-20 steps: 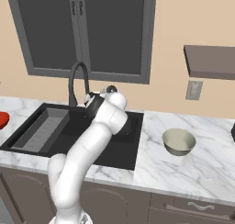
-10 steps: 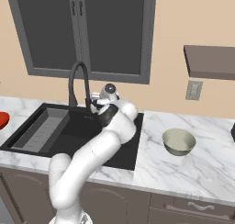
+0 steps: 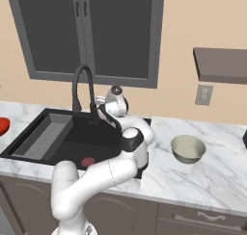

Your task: Rinse each bowl for a few seconds and place them down in the sink or on the counter.

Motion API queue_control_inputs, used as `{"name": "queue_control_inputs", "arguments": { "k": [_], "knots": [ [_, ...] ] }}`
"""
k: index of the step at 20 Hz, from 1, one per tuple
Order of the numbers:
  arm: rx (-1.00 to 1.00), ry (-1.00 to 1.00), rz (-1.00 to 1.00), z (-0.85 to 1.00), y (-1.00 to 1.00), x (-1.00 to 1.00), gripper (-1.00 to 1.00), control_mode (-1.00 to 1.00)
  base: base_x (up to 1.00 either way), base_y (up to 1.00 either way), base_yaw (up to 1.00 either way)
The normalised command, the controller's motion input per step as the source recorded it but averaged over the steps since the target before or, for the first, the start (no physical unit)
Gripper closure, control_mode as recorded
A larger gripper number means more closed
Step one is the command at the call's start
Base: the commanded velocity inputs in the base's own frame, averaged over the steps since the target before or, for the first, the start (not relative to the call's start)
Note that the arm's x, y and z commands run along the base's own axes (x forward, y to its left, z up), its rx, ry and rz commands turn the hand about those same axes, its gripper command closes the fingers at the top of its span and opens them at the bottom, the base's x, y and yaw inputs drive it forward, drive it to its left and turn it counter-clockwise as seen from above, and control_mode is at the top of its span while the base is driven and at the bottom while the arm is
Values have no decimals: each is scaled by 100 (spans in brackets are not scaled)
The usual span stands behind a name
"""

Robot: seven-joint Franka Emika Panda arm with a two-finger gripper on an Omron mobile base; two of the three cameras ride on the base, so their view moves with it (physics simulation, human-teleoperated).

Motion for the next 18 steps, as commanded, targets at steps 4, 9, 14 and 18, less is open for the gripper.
{"name": "queue_control_inputs", "arguments": {
  "k": [4,9,14,18],
  "knots": [
    [0,21,0,-100,-100,16,100,-100,0,0,0],
    [0,21,0,-100,-98,11,100,-100,0,0,0],
    [0,14,0,-100,-98,0,100,-100,0,0,0],
    [0,8,0,-100,-100,-3,100,-100,0,0,0]
  ]
}}
